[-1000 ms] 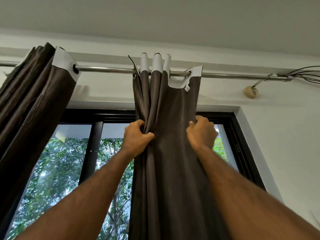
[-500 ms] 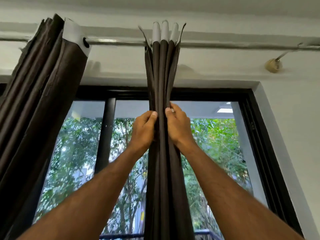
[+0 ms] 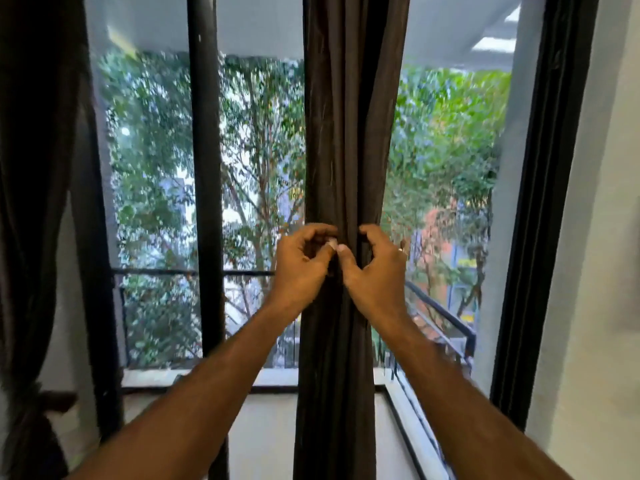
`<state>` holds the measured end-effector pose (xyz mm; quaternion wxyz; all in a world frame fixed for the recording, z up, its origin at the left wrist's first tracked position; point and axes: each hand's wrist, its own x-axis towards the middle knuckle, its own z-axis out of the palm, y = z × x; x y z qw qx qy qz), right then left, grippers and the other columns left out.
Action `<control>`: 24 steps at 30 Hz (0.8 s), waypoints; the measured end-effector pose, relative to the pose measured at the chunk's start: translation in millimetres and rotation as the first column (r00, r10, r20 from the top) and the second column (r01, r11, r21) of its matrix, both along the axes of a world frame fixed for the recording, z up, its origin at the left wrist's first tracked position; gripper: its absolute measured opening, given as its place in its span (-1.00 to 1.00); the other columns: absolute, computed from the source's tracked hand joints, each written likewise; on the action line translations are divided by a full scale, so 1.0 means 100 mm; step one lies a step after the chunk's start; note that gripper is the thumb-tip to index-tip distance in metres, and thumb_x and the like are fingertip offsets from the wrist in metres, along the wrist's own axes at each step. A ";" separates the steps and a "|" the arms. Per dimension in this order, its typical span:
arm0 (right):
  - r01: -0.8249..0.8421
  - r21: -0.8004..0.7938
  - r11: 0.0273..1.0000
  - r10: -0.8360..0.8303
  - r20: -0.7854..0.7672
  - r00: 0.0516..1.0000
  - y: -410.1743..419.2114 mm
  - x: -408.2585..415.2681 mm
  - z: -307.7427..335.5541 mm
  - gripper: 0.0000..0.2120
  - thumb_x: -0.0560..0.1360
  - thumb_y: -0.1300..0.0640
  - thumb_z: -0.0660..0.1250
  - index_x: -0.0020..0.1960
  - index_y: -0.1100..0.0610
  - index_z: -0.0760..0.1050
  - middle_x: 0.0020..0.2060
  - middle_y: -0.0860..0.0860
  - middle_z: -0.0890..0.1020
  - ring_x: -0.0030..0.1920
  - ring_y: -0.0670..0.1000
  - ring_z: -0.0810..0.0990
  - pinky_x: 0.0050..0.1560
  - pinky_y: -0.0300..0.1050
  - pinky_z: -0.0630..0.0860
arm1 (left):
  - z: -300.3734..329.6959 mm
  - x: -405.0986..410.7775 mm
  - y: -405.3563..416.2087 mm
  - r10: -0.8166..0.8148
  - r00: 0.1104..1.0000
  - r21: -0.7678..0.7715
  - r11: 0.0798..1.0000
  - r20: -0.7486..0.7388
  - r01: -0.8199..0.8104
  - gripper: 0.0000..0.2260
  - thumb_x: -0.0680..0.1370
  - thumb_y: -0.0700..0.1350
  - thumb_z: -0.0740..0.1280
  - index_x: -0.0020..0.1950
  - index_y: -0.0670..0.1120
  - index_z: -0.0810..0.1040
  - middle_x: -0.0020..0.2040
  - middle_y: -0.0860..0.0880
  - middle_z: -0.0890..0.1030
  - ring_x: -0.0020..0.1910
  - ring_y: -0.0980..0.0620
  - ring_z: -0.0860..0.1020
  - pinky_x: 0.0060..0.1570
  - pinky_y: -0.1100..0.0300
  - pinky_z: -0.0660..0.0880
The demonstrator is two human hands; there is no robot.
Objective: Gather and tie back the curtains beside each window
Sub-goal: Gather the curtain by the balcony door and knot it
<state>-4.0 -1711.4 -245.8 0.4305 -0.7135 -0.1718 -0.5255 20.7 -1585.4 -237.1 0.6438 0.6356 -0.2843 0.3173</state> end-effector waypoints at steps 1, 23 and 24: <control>-0.003 -0.011 1.000 0.003 -0.031 1.000 0.01 0.00 -0.17 -0.79 0.51 0.08 0.42 0.11 0.13 0.58 -0.21 -0.03 0.62 -0.27 -0.04 0.55 -0.22 -0.12 0.46 | -0.16 -0.02 0.00 0.013 1.000 0.004 1.000 -0.005 -0.013 -0.78 0.51 -0.24 0.43 -0.01 0.10 0.62 -0.19 0.06 0.65 -0.18 0.06 0.63 -0.14 -0.22 0.64; 0.366 -0.342 0.866 -0.400 -0.033 0.916 0.43 -0.55 -2.04 -0.78 0.58 0.07 0.39 0.22 0.04 0.56 0.04 0.03 0.63 0.03 0.15 0.60 -0.01 0.07 0.46 | -1.94 -0.21 0.30 0.274 0.950 0.039 0.962 -0.150 -0.271 -0.76 0.47 -0.24 0.47 -0.21 0.11 0.58 -0.28 0.12 0.61 -0.26 0.19 0.57 -0.24 0.28 0.51; 0.334 -0.312 0.890 -0.379 -0.098 0.920 0.45 -0.54 -2.06 -0.74 0.58 -0.03 0.38 0.22 0.04 0.56 0.06 -0.01 0.66 0.05 0.12 0.61 0.02 0.05 0.45 | -1.94 -0.22 0.32 0.285 0.949 0.046 0.959 -0.138 -0.281 -0.73 0.48 -0.26 0.46 -0.19 0.14 0.58 -0.26 0.14 0.61 -0.26 0.21 0.57 -0.23 0.31 0.50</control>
